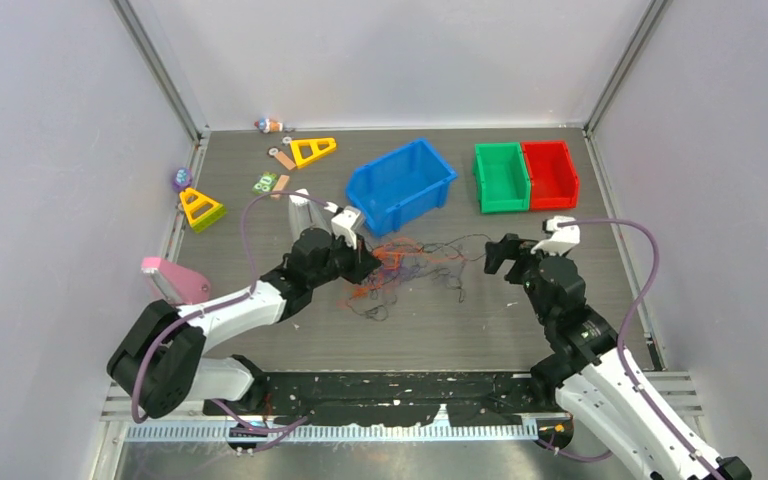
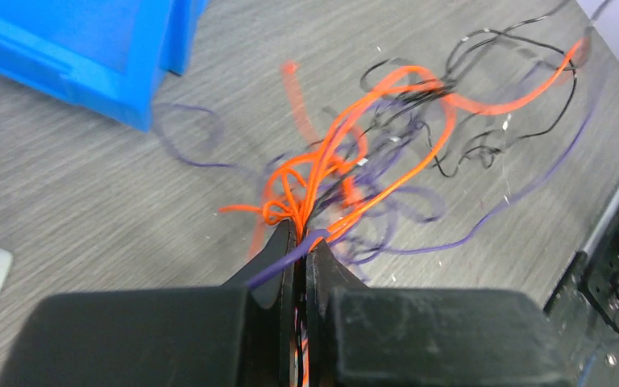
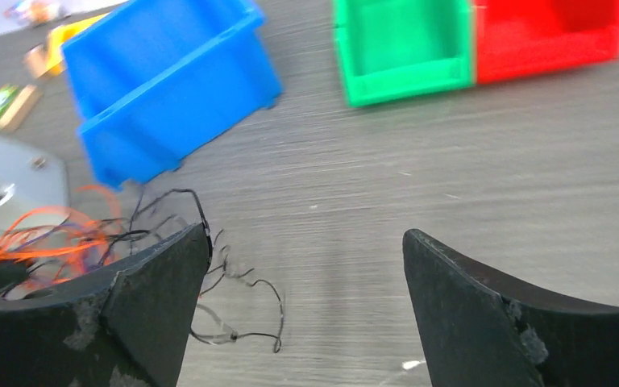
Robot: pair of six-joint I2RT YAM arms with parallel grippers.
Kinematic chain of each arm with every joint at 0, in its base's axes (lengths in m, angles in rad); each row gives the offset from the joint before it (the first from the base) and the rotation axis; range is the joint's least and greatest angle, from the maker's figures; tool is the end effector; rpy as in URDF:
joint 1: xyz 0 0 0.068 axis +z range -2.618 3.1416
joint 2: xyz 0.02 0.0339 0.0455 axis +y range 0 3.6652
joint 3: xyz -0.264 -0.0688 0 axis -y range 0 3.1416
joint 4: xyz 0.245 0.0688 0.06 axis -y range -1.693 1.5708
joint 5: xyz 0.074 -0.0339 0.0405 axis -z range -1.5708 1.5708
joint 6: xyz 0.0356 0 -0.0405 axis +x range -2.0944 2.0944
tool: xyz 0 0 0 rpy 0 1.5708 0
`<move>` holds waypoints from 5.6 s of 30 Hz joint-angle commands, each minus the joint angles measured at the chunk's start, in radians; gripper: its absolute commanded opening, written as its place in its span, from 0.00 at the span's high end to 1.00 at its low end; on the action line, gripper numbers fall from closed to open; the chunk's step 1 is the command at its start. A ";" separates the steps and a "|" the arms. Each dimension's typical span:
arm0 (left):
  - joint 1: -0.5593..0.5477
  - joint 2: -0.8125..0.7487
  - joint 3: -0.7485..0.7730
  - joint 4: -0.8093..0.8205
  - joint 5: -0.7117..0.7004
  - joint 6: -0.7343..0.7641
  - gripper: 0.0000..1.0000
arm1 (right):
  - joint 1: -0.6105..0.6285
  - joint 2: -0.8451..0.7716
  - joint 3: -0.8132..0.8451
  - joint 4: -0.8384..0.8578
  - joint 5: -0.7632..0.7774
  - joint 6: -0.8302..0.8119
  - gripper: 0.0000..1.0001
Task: Untangle the cables
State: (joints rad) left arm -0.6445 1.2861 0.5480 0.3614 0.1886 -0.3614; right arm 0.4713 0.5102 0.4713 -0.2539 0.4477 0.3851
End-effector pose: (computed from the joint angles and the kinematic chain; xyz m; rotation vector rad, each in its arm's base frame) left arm 0.2109 -0.1668 0.2063 0.4162 1.9943 -0.8347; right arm 0.1303 0.0491 0.2622 0.2282 1.8237 0.1838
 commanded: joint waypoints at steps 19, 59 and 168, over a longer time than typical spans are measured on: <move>0.007 0.078 0.040 0.107 0.335 -0.011 1.00 | 0.147 0.507 0.104 0.370 -0.678 -0.225 0.15; -0.011 -0.361 -0.214 0.135 -0.135 0.047 0.04 | 0.282 0.446 0.261 0.113 0.039 -0.026 0.95; -0.130 0.206 0.230 -0.010 0.125 0.103 0.00 | 0.017 0.230 0.060 0.034 -0.570 0.007 0.94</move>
State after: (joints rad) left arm -0.7704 1.4414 0.7448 0.1764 0.1818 -0.2916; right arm 0.4934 0.7624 0.5430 -0.2615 -0.1490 0.4011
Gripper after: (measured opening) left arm 0.994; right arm 0.089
